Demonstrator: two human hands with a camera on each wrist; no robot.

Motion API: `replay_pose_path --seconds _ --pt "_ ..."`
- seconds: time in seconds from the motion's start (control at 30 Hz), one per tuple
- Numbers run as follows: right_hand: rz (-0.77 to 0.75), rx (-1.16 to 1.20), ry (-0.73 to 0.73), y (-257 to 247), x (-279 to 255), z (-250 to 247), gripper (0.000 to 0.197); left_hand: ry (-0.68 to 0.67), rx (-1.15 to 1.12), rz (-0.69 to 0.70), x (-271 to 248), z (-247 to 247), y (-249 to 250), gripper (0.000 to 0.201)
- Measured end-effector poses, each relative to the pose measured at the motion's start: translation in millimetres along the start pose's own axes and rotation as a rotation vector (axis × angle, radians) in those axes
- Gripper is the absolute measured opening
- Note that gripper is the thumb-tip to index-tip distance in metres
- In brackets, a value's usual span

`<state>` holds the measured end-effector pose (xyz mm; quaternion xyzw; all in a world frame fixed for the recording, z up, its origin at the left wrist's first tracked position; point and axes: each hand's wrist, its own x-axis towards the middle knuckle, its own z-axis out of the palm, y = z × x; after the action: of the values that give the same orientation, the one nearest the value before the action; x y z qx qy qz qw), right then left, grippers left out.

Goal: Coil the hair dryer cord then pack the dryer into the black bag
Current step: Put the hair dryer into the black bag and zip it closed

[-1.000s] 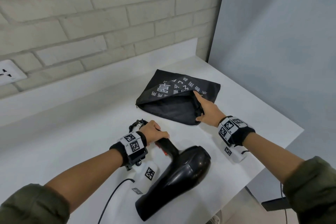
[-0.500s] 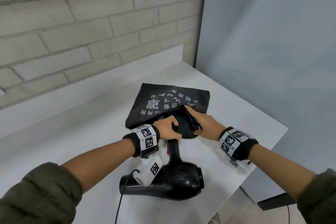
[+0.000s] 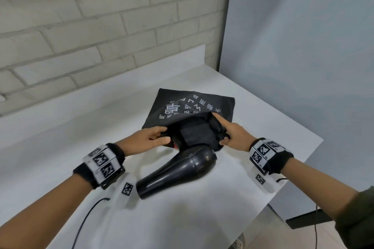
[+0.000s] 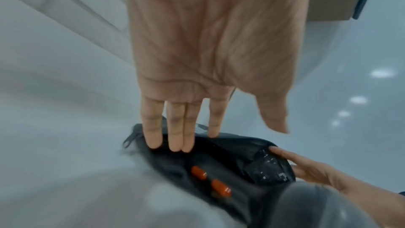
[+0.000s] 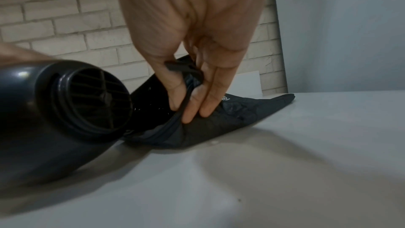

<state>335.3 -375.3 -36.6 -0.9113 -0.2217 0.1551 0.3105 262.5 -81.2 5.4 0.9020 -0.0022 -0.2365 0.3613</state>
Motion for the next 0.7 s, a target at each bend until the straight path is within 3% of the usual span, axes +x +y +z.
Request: replay_pose_path --seconds 0.1,0.17,0.33,0.53,0.7 --pt "-0.008 0.034 0.014 0.8 -1.3 2.7 0.092 -0.038 -0.022 -0.013 -40.2 15.5 -23.6 0.101" --pt "-0.005 0.027 0.019 -0.9 -3.2 3.3 0.091 -0.072 -0.007 -0.046 -52.2 34.0 -34.2 0.109" --pt "0.018 0.049 0.064 -6.7 -9.7 4.0 0.090 0.077 0.141 0.047 -48.4 76.4 -34.4 0.061" --pt "0.010 -0.059 0.102 -16.0 -22.6 8.0 0.085 0.292 0.078 0.042 -44.6 83.9 -17.7 0.065" --pt "-0.042 -0.064 0.136 -32.8 -23.5 15.2 0.081 0.462 0.033 -0.054 -32.8 85.7 17.0 0.048"
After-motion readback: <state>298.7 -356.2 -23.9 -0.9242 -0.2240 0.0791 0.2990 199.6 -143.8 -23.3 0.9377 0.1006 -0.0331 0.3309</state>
